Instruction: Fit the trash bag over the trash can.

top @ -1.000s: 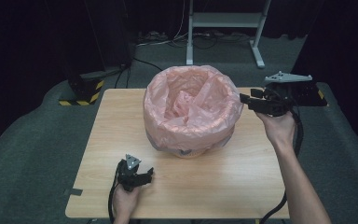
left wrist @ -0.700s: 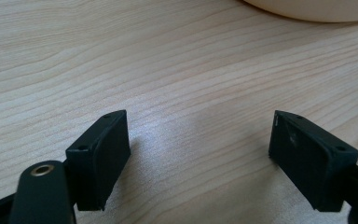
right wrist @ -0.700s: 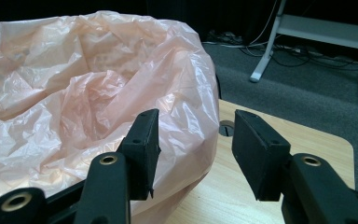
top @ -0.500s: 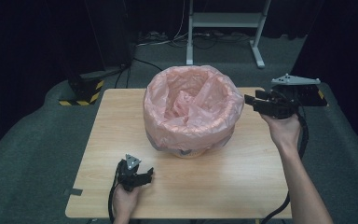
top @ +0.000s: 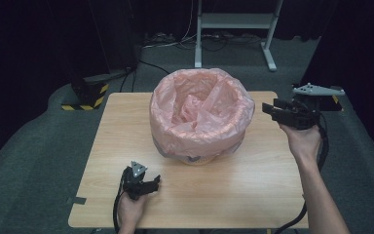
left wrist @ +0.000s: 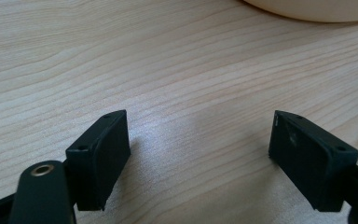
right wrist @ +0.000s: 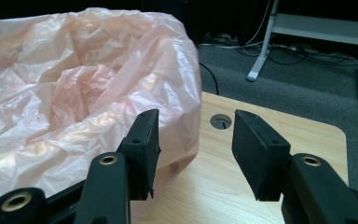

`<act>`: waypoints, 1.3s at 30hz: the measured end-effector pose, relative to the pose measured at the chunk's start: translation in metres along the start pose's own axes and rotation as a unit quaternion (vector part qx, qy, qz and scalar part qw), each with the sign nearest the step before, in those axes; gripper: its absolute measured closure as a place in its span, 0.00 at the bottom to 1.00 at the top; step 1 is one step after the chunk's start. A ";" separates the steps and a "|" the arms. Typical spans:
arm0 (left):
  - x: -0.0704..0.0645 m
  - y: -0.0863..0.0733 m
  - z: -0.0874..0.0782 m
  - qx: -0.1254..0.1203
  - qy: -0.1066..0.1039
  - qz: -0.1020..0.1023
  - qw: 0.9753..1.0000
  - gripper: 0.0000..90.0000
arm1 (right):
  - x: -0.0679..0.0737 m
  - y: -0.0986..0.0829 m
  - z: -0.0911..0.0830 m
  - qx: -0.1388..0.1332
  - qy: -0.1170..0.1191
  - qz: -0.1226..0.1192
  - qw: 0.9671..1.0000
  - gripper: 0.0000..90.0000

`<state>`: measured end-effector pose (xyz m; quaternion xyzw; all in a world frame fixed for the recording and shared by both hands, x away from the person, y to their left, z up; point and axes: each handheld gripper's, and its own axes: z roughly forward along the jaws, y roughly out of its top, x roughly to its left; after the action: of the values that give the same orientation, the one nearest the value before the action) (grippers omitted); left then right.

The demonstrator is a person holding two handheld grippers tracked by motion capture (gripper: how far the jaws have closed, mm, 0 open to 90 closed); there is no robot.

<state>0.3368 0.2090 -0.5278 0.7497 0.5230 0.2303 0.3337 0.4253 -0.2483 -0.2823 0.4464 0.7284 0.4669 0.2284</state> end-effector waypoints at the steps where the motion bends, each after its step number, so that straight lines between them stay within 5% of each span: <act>1: 0.000 0.000 0.000 0.000 0.000 0.000 1.000 0.23 | -0.001 -0.001 0.000 0.000 0.000 0.003 1.000 0.57; 39: 0.000 0.000 0.000 0.000 0.000 -0.001 1.000 0.23 | -0.014 -0.039 -0.011 -0.005 -0.001 0.016 1.000 0.57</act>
<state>0.3368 0.2088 -0.5278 0.7493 0.5236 0.2306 0.3336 0.4067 -0.2722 -0.3129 0.4576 0.7183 0.4738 0.2238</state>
